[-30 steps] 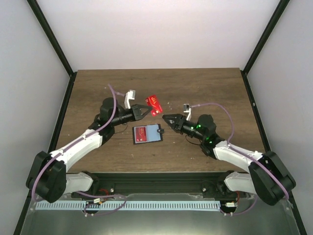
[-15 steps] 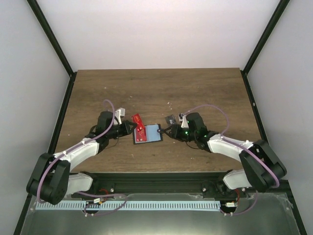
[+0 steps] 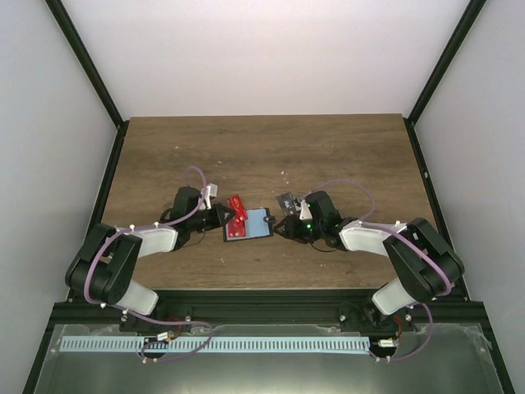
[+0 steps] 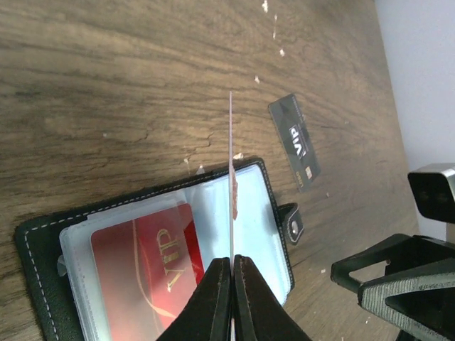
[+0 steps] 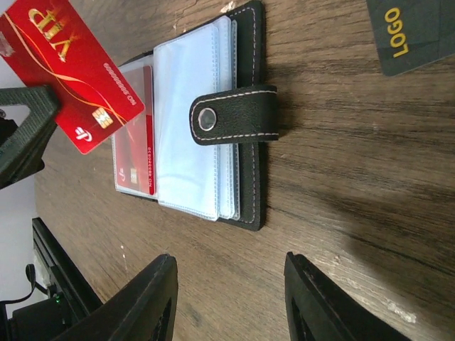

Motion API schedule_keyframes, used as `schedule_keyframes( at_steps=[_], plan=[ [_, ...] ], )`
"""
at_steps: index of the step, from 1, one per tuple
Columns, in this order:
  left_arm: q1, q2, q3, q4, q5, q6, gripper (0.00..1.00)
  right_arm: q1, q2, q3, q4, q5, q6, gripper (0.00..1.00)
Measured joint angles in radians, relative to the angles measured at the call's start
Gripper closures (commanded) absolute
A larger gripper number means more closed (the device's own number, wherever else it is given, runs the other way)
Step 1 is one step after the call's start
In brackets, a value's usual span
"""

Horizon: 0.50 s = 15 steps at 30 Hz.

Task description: Put the credit cards into the card holder

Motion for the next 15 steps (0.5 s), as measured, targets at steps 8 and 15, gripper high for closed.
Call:
schedule_keyframes(
  at_steps=[8, 15],
  plan=[
    [0.000, 0.060, 0.000, 0.048, 0.031, -0.003, 0.96, 0.000, 0.046, 0.017, 0.005, -0.023, -0.008, 0.58],
    [0.000, 0.064, -0.001, 0.054, 0.052, -0.003, 0.96, 0.000, 0.092, 0.027, 0.022, -0.040, -0.010, 0.60]
  ],
)
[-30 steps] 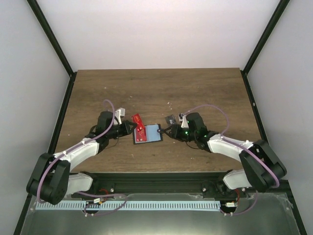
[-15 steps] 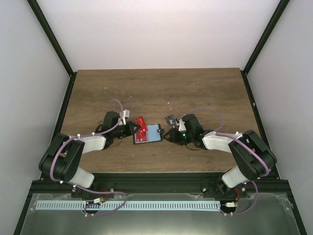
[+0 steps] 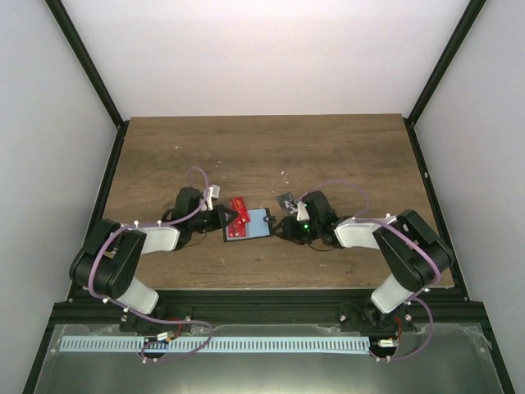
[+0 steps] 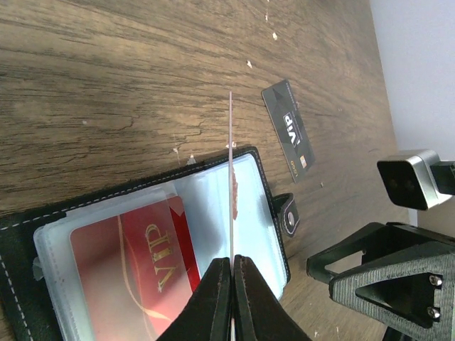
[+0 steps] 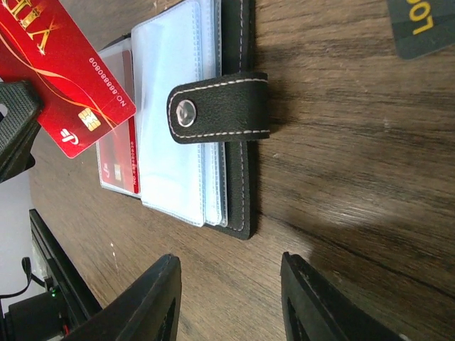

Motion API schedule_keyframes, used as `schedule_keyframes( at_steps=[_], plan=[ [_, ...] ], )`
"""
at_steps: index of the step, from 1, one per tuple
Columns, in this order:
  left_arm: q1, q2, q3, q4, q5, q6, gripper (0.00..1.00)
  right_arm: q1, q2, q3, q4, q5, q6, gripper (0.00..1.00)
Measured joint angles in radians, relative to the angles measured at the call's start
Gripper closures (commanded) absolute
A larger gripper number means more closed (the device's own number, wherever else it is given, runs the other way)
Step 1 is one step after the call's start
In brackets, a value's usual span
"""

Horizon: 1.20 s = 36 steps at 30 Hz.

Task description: Put the credit cards into the card holder

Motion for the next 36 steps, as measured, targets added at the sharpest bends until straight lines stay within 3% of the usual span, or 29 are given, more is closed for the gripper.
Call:
schedule_keyframes(
  at_steps=[19, 36],
  plan=[
    [0.000, -0.022, -0.005, -0.060, -0.032, 0.055, 0.96, 0.000, 0.019, 0.000, 0.022, -0.012, 0.001, 0.62],
    [-0.031, 0.049, -0.005, 0.005, 0.049, 0.017, 0.96, 0.000, 0.049, 0.000, 0.046, -0.034, 0.009, 0.63]
  ],
)
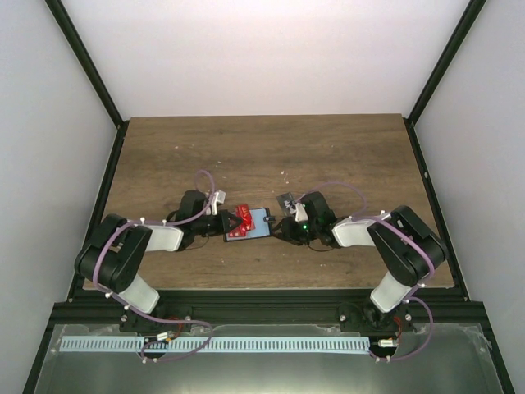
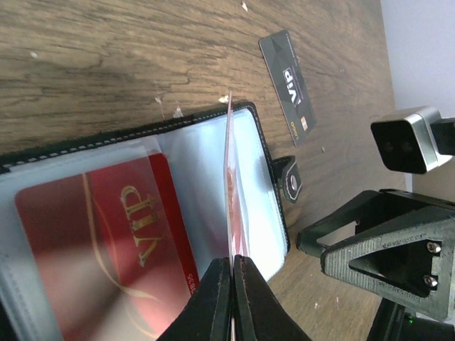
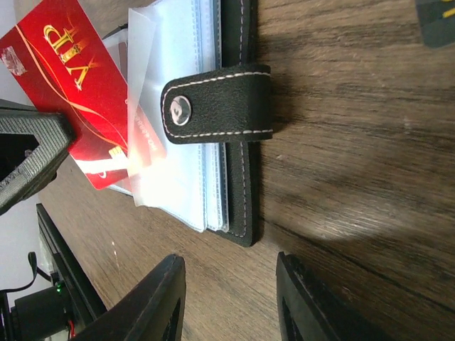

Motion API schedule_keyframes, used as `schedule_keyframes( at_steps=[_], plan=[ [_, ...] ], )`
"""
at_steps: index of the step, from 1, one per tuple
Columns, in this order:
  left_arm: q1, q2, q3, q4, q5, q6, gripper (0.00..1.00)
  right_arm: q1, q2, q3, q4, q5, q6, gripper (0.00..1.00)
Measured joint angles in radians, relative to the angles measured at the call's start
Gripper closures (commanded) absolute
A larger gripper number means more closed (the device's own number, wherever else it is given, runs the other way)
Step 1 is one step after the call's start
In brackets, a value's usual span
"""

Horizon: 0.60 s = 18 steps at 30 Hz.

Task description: Put the credit cards into the card holder

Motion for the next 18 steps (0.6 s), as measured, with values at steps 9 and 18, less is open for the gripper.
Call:
schedule_keyframes(
  at_steps=[9, 18],
  plan=[
    [-0.016, 0.005, 0.000, -0.026, 0.010, -0.031, 0.96, 0.000, 0.002, 0.000, 0.008, -0.005, 0.003, 0.64],
    [-0.027, 0.048, 0.024, -0.071, 0.026, -0.037, 0.96, 0.000, 0.002, 0.000, 0.008, -0.009, 0.003, 0.64]
  ],
)
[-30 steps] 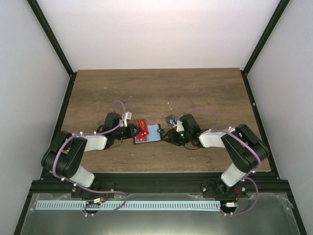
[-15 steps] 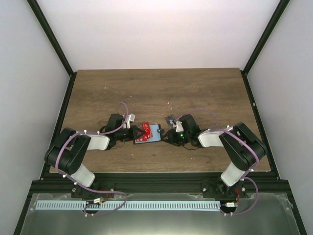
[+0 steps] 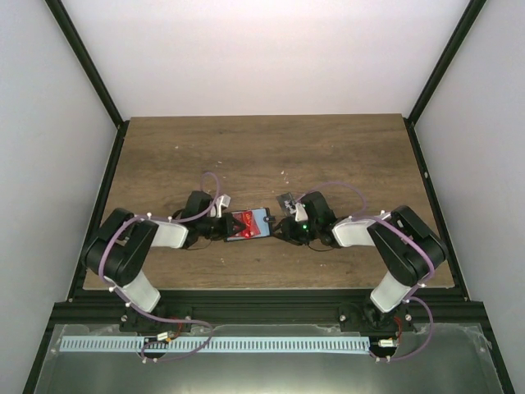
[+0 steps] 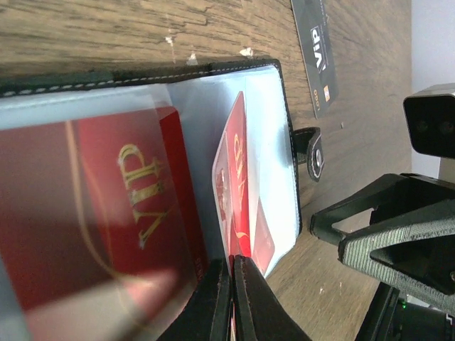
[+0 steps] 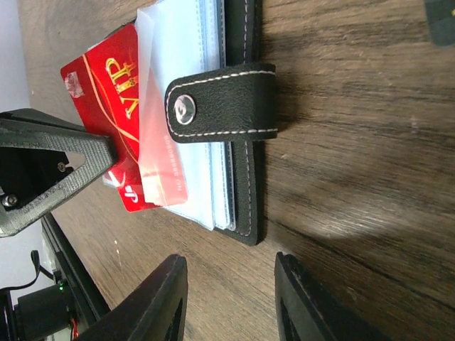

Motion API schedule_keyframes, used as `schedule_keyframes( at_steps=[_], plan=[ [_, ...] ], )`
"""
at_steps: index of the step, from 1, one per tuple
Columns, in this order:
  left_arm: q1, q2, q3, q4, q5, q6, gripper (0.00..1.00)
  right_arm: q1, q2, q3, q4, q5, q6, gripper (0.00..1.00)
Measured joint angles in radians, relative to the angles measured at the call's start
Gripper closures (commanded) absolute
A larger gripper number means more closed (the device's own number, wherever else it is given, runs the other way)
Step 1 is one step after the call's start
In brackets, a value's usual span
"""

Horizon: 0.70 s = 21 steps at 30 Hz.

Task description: Put the credit cards into the card holder

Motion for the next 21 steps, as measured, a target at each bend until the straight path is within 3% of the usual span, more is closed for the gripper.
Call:
schedule_keyframes(
  at_steps=[21],
  plan=[
    [-0.043, 0.122, 0.171, -0.135, 0.034, 0.069, 0.96, 0.000, 0.015, 0.000, 0.016, -0.015, 0.000, 0.65]
  ],
)
